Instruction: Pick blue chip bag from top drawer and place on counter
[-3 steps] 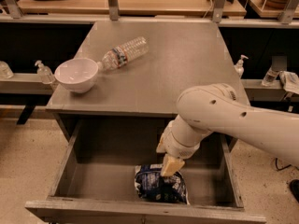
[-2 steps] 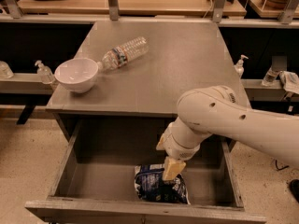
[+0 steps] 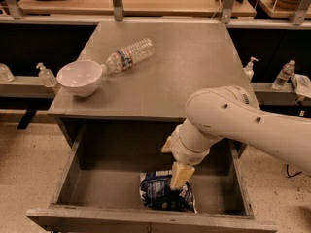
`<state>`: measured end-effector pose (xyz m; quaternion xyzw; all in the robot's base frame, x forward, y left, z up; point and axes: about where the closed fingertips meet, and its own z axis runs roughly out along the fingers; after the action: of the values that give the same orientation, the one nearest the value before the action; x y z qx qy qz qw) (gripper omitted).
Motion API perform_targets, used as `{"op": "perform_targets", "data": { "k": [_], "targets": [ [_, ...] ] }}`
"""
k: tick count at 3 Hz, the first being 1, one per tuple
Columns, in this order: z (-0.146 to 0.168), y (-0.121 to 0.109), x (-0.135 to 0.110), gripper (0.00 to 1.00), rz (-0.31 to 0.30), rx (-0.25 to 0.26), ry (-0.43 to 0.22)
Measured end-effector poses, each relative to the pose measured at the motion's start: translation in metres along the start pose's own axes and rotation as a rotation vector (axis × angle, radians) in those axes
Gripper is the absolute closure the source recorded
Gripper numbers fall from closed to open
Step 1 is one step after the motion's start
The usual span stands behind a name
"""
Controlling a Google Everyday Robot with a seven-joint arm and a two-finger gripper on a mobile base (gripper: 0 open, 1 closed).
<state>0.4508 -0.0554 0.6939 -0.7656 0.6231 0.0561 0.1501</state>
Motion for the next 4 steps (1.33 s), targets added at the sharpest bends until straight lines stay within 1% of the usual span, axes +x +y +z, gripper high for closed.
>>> {"op": "perform_targets", "data": {
  "k": [1,2,3,4],
  "targets": [
    [0.005,0.003,-0.002,0.34,-0.009,-0.029,0.006],
    [0.012,0.008,-0.001,0.34,0.008,-0.050,-0.003],
    [0.020,0.013,-0.002,0.34,0.027,-0.062,-0.016],
    [0.027,0.024,-0.006,0.32,0.046,-0.066,-0.042]
  ]
}}
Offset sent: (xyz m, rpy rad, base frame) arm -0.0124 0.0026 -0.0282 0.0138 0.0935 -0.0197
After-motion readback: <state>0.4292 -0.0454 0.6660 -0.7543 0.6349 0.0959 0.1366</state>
